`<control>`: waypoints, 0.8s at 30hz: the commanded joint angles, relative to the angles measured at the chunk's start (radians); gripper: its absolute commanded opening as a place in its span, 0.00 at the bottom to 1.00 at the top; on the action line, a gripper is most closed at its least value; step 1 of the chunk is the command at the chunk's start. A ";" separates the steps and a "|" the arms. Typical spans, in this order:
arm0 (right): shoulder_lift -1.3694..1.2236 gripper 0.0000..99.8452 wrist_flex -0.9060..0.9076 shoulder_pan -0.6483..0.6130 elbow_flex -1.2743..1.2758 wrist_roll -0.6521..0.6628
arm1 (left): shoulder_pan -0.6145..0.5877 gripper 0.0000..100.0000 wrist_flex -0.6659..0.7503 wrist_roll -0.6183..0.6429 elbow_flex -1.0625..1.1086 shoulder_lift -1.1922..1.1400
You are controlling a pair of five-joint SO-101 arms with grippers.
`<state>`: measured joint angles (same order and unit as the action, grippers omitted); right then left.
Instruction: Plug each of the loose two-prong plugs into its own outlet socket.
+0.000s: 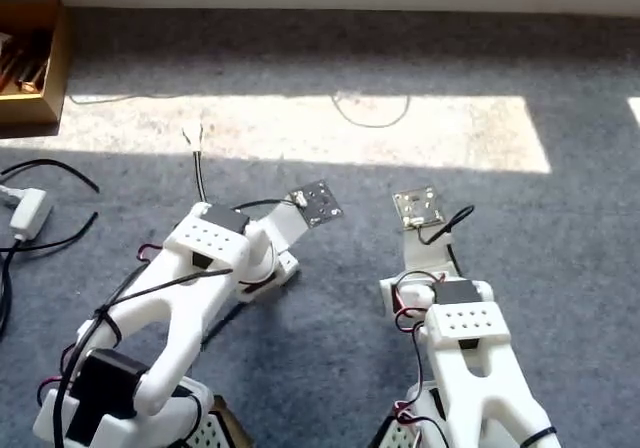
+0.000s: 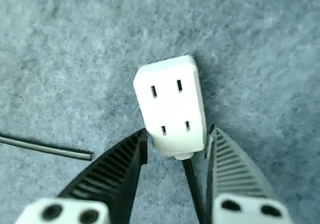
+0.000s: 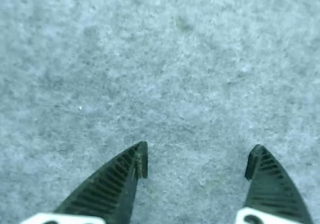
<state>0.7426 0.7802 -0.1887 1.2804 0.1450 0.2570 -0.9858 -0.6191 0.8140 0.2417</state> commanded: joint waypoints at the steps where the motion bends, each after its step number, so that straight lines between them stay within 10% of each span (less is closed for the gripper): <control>1: 0.022 0.31 -0.013 -0.008 -0.004 0.009 | 0.007 0.03 0.017 -0.035 -0.001 0.004; 24: 0.021 0.31 -0.013 -0.010 -0.004 0.009 | -0.168 0.00 -0.302 -0.459 0.053 0.013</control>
<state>0.7426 0.7802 -0.1887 1.2804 0.1450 0.1389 -1.2528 -1.0487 0.8554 0.2539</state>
